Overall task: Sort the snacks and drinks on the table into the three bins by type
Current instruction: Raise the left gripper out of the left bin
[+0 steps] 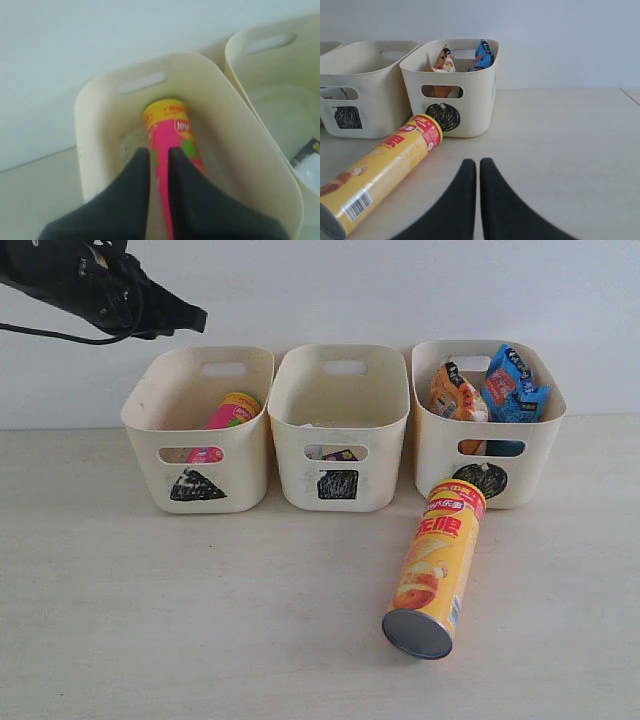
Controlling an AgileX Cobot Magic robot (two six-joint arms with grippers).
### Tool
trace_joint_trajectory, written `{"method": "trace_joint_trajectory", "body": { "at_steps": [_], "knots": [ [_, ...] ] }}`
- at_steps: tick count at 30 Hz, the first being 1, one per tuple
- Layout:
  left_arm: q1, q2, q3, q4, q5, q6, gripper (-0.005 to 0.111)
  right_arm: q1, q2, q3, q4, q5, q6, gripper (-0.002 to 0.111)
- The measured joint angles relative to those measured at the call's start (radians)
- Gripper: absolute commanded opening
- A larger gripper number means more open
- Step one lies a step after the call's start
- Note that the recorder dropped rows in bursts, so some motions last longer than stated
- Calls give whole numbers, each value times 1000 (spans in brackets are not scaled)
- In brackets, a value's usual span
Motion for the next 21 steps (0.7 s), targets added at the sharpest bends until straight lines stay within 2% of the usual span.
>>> {"method": "trace_joint_trajectory", "body": {
  "at_steps": [5,14,18,21],
  "knots": [
    [0,-76,33,0,142,30,4,0,0,0,0,0,0,0],
    [0,-322,297,0,166,44,4,0,0,0,0,0,0,0],
    [-28,-419,389,-7,185,55,4,0,0,0,0,0,0,0],
    [-59,-467,412,-40,255,90,4,0,0,0,0,0,0,0]
  ]
}}
